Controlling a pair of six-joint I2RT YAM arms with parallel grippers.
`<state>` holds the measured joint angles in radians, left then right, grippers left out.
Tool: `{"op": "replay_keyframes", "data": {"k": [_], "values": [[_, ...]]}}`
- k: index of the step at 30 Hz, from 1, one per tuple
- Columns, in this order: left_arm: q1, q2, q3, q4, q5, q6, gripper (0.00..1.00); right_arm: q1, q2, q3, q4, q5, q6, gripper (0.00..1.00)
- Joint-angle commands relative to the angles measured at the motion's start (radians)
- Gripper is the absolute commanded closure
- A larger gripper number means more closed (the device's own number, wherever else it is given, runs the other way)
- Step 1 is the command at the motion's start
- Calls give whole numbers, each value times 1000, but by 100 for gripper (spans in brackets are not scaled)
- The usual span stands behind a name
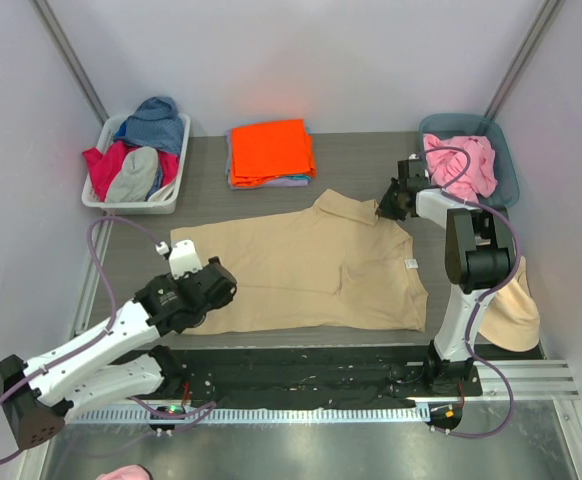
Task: Fold and stack the t-shirts
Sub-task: Fold the tshirt
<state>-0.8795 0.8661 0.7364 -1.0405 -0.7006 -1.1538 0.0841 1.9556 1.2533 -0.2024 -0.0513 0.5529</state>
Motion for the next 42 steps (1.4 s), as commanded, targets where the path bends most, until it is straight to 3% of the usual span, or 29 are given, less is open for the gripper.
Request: {"op": "replay_keyframes", "data": {"k": [1,3,5,6,7,10,16,22,30,42], "values": [[31,42,104,60,-85,115,0,-6,0,32,27,-13,-5,99],[83,92,173,100,-74,221,0,-6,0,32,29,-16,-7,99],[213,126,214,181,-31,332,0,-6,2,34,28,-24,-7,99],[265,158,210,222,54,359,0,-6,2,34,31,-27,-5,99],[390,172,201,305,114,380,0,-6,2,34,31,-30,-4,99],[561,268,158,417,251,407,3,-6,0,32,32,-39,-4,99],[648,467,205,483,162,369,7,-7,2,34,32,-55,1,99],[740,536,233,591,147,353,13,-9,2,31,34,-62,4,99],[919,611,184,796,311,422,24,-9,19,31,38,-76,5,99],[952,728,152,1011,473,497,23,-10,32,35,41,-93,8,99]]}}
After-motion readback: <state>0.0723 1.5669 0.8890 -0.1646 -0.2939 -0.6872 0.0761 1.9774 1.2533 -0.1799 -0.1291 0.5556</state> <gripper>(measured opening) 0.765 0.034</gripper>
